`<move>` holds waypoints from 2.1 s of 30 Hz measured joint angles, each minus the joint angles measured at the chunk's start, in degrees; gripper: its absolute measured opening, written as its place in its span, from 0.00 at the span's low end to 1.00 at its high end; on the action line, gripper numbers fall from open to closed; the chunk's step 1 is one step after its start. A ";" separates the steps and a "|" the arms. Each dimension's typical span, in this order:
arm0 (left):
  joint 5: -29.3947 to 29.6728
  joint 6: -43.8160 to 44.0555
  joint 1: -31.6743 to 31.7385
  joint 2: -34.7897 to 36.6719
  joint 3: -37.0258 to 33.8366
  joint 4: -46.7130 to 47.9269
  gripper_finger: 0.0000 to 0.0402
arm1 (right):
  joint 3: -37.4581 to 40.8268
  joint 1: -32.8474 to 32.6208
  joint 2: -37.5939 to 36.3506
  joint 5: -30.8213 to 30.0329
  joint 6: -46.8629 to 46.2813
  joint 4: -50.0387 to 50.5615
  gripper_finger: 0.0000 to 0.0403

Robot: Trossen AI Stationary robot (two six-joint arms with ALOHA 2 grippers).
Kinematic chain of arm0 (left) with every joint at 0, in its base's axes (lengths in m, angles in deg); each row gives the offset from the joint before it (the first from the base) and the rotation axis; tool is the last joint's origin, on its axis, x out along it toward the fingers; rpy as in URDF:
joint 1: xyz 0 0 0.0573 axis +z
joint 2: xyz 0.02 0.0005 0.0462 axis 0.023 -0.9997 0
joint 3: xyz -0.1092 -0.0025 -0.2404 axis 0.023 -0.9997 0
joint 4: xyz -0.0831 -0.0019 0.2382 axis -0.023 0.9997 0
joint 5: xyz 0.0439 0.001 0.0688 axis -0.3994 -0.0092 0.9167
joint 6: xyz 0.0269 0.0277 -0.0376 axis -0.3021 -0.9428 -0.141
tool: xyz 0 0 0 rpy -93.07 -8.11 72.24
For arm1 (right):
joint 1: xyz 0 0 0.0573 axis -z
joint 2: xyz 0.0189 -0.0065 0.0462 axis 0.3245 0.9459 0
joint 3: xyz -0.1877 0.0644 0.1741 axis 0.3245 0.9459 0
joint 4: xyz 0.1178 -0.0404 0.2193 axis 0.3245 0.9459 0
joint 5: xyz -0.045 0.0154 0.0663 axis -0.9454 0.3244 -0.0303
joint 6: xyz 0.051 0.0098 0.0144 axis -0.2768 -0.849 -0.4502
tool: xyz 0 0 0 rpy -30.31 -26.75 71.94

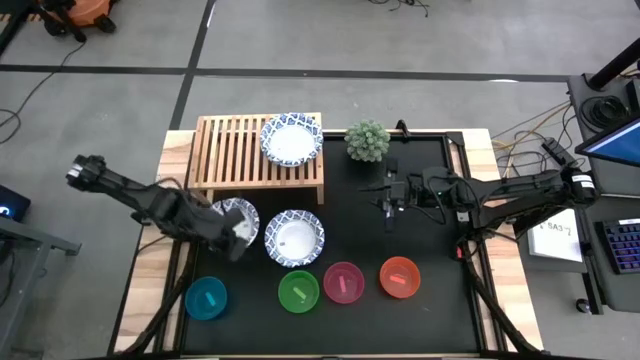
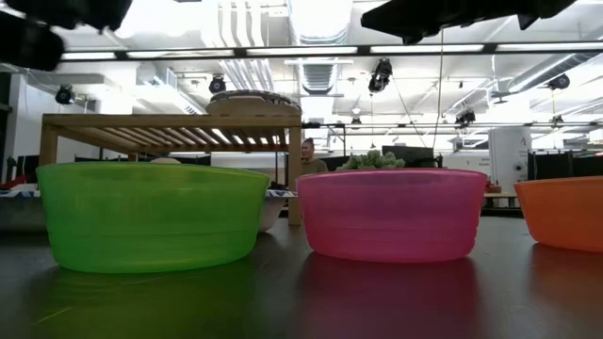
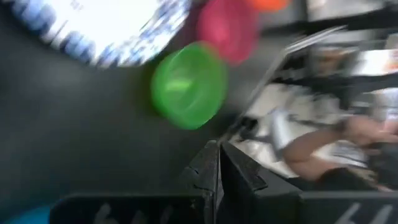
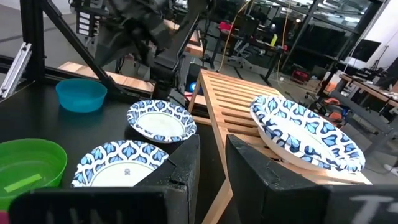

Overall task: Place and stack bowls onto a shelf
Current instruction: Put the blue bowl on the shelf

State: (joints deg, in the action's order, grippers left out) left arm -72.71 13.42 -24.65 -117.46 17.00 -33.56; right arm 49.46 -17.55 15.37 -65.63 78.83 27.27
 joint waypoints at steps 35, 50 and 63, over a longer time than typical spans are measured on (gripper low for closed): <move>-11.21 27.42 -19.43 -35.25 3.75 7.48 0.28 | -0.01 0.00 0.02 -0.13 0.87 1.16 0.17; -11.83 25.31 -19.64 -35.08 5.44 7.74 0.00 | -0.01 0.00 0.04 -0.15 0.90 1.20 0.17; -10.66 -12.89 -17.34 -35.13 31.01 21.61 0.00 | -0.01 0.02 0.06 -0.15 1.40 1.24 0.17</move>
State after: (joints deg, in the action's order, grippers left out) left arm -83.36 0.53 -41.99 -152.59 48.01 -11.95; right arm 49.45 -17.53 15.42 -65.78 80.23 28.51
